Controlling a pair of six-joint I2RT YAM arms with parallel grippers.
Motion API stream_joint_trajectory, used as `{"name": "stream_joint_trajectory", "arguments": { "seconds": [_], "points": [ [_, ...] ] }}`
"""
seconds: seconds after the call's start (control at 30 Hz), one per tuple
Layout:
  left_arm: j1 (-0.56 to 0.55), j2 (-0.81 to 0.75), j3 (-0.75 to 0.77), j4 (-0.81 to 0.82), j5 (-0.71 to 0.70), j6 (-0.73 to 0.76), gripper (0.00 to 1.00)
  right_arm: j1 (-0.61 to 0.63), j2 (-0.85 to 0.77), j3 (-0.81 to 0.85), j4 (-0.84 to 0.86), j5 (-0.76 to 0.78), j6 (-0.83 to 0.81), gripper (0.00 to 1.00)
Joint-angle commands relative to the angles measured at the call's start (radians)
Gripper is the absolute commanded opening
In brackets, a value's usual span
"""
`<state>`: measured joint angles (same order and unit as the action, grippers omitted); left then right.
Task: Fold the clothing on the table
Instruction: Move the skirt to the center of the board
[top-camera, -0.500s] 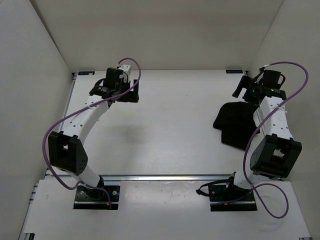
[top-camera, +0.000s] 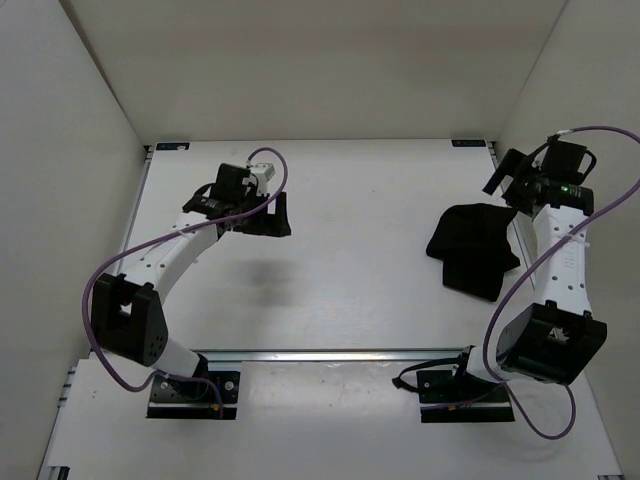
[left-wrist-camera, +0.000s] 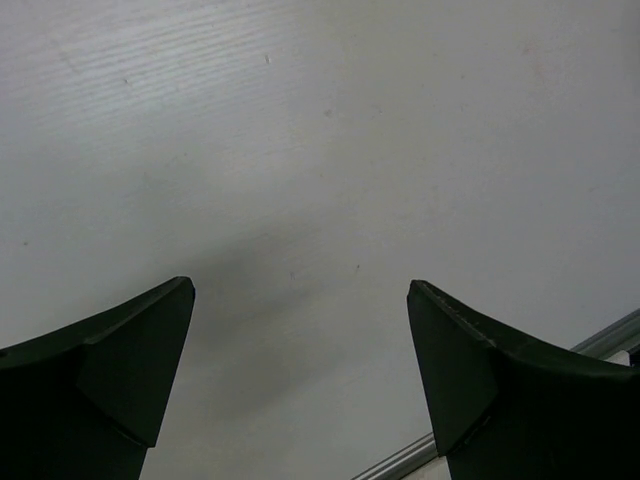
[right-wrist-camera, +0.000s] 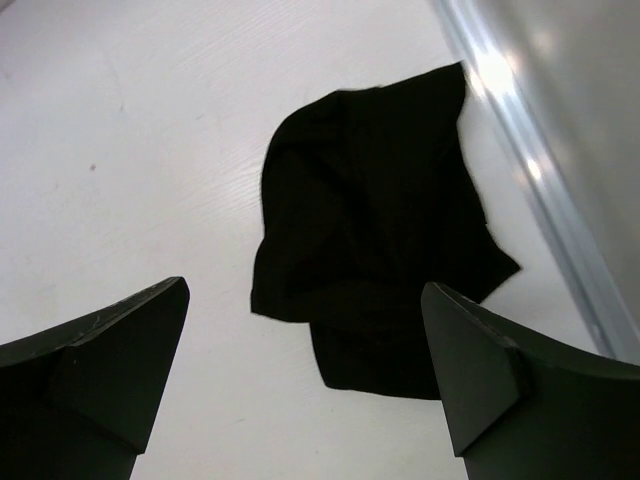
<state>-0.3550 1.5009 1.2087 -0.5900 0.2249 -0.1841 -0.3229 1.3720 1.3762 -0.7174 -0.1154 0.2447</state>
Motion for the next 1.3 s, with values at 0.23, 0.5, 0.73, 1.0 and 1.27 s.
{"name": "stream_joint_trajectory", "arguments": {
  "seconds": [0.23, 0.5, 0.73, 1.0, 1.27],
  "points": [
    [0.016, -0.028, -0.020, 0.073, 0.137, -0.019, 0.99, -0.050, 0.148, 0.054, 0.002, 0.085, 0.024, 0.99],
    [0.050, -0.022, 0.072, -0.014, 0.119, 0.041, 0.98, 0.031, 0.369, 0.021, -0.002, 0.140, 0.007, 0.98],
    [0.042, -0.019, 0.077, -0.080, 0.068, 0.109, 0.99, 0.079, 0.348, -0.041, 0.022, 0.154, -0.027, 0.99],
    [0.024, 0.035, 0.124, -0.044, 0.156, 0.094, 0.99, 0.039, 0.191, -0.137, 0.035, 0.034, 0.036, 1.00],
    [0.020, 0.024, 0.060, 0.001, 0.221, 0.067, 0.99, 0.039, 0.142, -0.274, 0.052, 0.037, 0.082, 0.99]
  ]
}}
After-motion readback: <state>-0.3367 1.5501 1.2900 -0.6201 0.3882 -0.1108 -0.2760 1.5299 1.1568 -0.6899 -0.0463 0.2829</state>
